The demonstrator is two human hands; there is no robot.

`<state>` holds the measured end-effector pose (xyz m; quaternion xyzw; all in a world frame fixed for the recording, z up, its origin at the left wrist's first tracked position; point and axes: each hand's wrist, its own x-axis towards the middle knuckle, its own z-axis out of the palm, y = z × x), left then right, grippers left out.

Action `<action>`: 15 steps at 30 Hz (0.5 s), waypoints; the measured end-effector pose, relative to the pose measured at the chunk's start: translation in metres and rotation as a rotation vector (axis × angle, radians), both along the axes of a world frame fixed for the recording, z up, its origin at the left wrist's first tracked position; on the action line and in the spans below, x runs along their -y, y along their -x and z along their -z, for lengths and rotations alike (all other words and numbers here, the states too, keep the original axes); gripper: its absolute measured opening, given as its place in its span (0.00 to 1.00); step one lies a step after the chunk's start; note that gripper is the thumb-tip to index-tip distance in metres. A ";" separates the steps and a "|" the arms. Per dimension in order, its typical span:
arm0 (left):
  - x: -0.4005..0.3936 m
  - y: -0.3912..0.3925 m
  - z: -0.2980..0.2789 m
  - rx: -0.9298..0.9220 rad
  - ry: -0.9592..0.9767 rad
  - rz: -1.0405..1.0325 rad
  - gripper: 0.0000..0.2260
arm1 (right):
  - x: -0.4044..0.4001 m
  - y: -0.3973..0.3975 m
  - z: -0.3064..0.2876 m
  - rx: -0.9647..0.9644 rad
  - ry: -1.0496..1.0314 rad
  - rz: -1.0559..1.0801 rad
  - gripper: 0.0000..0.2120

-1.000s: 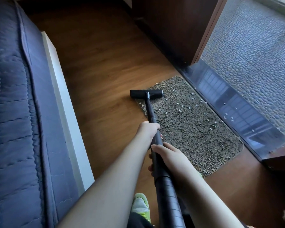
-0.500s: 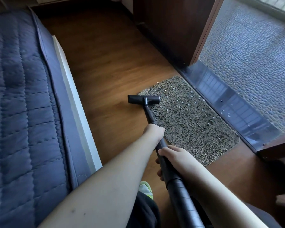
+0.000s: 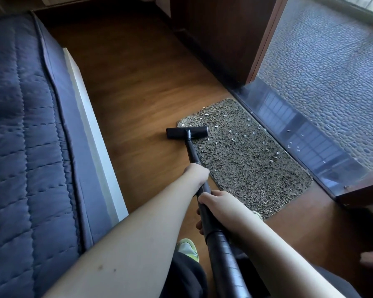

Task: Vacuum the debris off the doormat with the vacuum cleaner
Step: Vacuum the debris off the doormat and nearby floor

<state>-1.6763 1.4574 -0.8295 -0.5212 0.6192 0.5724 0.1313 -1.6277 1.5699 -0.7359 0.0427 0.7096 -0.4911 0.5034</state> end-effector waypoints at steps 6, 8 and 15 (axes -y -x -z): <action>0.007 0.010 0.011 0.000 0.012 -0.030 0.12 | 0.002 0.007 0.000 -0.003 0.028 0.033 0.06; 0.006 0.014 0.015 -0.018 0.016 -0.035 0.12 | 0.001 0.009 0.000 -0.012 0.019 0.041 0.07; -0.016 0.027 0.007 -0.088 -0.059 0.034 0.07 | -0.009 0.016 0.001 -0.120 -0.034 0.036 0.04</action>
